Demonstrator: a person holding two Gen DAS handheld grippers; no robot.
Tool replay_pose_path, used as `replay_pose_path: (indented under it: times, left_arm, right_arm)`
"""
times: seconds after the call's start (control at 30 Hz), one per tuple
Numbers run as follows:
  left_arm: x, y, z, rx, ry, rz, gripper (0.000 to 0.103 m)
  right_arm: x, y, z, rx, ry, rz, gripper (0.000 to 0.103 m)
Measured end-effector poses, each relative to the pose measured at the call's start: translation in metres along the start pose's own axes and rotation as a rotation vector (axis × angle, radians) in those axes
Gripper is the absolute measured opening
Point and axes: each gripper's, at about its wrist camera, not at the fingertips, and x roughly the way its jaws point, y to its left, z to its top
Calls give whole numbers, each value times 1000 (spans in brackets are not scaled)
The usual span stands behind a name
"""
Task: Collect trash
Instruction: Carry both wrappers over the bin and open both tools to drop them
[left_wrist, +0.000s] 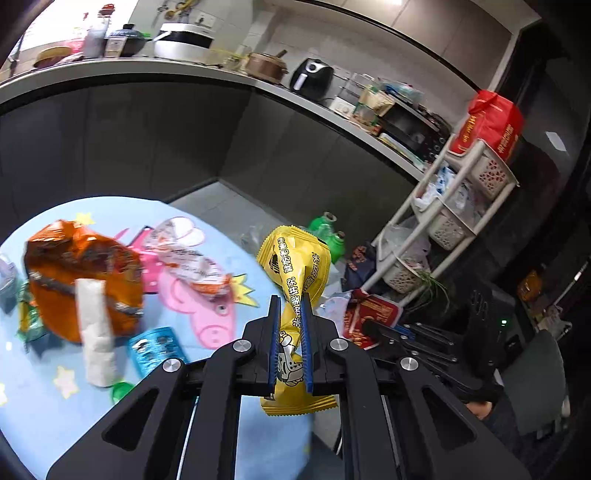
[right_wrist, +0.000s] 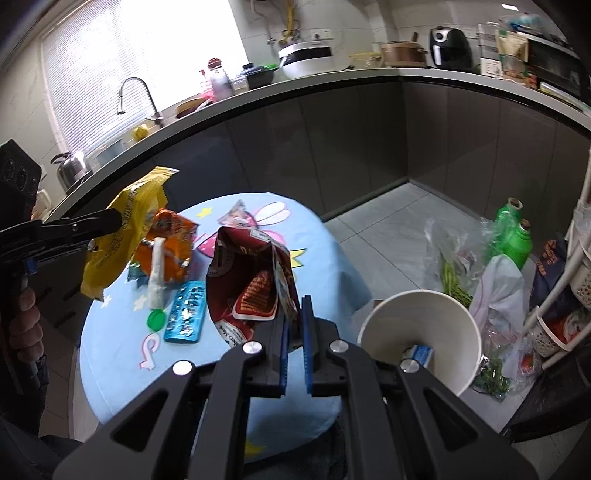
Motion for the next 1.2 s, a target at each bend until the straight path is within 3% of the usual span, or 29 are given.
replay_pose_path:
  times: [0.2, 0.57, 0.87, 1.2]
  left_arm:
    - [39, -32, 7, 38, 46, -79, 9]
    - [123, -76, 6, 88, 163, -137, 10]
    - [203, -86, -4, 100, 257, -116, 10]
    - [270, -77, -28, 135, 351, -33, 10]
  right_arm:
    - [-7, -43, -9, 79, -7, -61, 8]
    - [0, -118, -45, 233, 39, -170, 8]
    - [28, -158, -74, 298, 123, -225, 8]
    - [74, -173, -86, 251, 211, -247, 10]
